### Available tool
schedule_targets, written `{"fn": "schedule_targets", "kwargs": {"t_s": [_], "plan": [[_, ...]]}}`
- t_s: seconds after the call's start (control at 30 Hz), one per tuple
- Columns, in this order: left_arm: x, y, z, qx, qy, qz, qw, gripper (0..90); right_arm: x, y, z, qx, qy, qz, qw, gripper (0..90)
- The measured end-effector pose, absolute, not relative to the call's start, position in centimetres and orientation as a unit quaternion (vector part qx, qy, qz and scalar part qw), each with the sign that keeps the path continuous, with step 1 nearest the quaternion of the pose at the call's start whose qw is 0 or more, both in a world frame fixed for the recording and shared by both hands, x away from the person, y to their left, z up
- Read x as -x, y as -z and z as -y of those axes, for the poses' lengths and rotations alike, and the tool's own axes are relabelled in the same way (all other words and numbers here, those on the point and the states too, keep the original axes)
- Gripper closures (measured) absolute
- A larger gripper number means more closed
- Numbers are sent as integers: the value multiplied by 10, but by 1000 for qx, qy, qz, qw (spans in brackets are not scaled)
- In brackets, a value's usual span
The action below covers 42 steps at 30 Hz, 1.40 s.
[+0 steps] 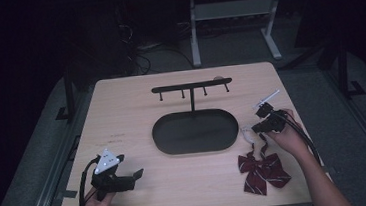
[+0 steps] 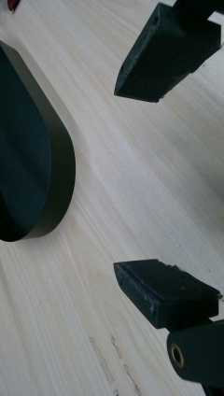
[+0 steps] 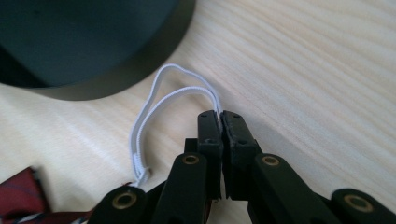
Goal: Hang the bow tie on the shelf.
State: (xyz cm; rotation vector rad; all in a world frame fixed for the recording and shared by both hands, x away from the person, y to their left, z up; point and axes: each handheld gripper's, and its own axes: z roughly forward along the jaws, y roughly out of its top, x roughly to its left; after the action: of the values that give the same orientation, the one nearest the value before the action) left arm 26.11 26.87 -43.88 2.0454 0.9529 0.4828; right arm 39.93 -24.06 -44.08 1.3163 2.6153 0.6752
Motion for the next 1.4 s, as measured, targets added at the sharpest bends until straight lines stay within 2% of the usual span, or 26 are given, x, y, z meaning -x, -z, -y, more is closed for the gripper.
{"fn": "schedule_targets", "kwargs": {"t_s": [0.7,1.4], "plan": [[-261,440,-267,-809,-189,-381,405,130,-369,388,233,-372,-280,-883,61,870],[-260,440,-268,-810,-190,-381,404,130,-346,336,223,-327,-306,-889,99,870]]}}
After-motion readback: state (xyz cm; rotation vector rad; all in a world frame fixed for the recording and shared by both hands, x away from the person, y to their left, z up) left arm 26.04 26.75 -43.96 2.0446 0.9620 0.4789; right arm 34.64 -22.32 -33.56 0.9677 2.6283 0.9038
